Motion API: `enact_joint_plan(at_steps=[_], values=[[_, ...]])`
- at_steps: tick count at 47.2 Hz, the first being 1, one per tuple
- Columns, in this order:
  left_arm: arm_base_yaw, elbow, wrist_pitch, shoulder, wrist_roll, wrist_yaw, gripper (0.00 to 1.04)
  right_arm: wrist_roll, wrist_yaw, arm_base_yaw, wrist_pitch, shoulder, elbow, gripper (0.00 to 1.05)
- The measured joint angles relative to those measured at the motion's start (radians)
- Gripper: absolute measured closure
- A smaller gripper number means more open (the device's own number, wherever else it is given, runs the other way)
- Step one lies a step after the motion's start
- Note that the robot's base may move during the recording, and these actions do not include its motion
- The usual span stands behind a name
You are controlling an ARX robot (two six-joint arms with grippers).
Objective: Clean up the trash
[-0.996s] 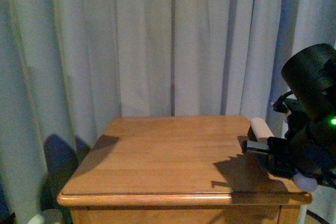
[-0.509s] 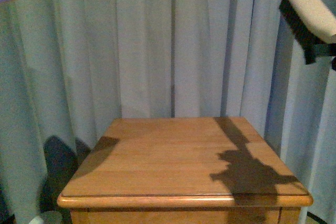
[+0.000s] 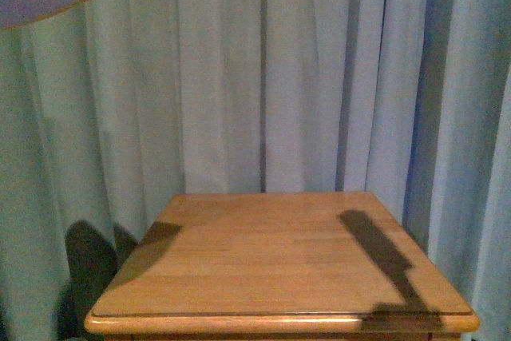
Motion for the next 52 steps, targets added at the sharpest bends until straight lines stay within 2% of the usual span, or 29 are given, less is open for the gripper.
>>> enact_joint_plan(at_steps=[5,24,52], values=[[0.0,0.0,0.0,0.0,0.0,0.0,0.78,0.001,0.034,0.031,-0.016,-0.043,-0.024,0.84],[0.0,0.0,0.0,0.0,0.0,0.0,0.78,0.0,0.102,0.053,0.012,-0.055,-0.044,0.85],[0.0,0.0,0.0,0.0,0.0,0.0,0.78,-0.001,0.104,0.058,0.016,-0.057,-0.045,0.85]])
